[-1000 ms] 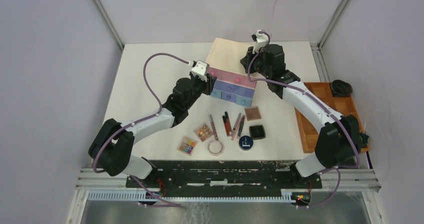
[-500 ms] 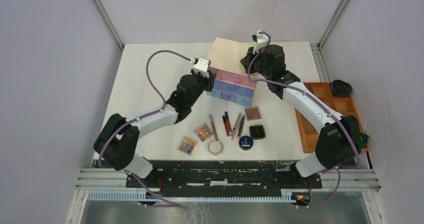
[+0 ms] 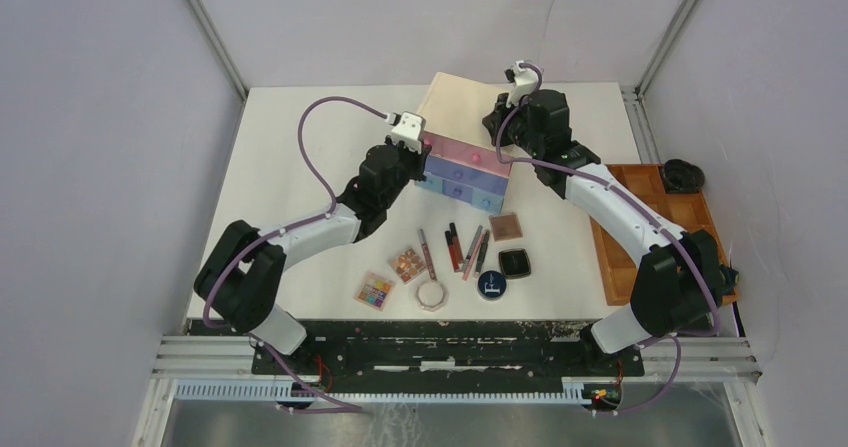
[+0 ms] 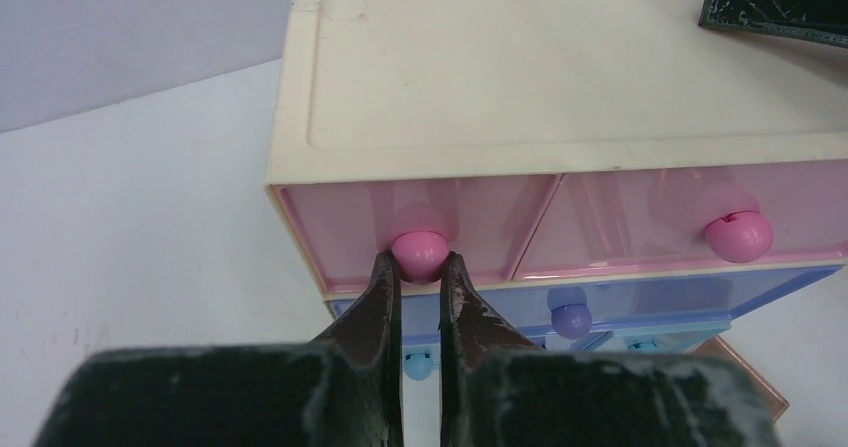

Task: Organize the makeup
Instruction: Open the drawer in the storage box.

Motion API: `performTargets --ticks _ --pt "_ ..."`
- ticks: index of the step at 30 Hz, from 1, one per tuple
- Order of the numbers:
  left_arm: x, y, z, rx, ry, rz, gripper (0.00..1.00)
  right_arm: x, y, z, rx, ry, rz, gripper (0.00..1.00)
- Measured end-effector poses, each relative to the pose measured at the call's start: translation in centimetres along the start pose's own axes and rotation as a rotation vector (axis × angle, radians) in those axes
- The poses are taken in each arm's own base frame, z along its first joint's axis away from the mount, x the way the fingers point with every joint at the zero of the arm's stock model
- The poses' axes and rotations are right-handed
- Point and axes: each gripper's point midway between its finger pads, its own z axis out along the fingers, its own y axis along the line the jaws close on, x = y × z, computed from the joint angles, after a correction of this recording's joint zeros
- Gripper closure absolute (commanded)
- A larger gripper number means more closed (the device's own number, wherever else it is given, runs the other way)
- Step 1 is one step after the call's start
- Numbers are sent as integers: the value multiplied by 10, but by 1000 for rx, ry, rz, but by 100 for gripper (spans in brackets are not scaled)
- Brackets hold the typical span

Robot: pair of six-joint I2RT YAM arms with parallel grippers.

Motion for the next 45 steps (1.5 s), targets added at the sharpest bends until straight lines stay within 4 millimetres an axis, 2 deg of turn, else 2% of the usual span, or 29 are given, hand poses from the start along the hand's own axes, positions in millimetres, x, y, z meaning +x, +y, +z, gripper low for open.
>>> performTargets --ticks 5,14,32,45 --pt "0 0 -3 2 0 -1 97 0 -1 0 6 -1 4 99" --pt "5 4 -39 8 20 2 97 -1 -6 2 45 -7 21 99" --pt "12 9 -86 21 33 -14 97 -3 -11 8 74 -14 35 99" --pt "13 12 -104 21 34 -31 97 -5 -15 12 94 -14 35 99"
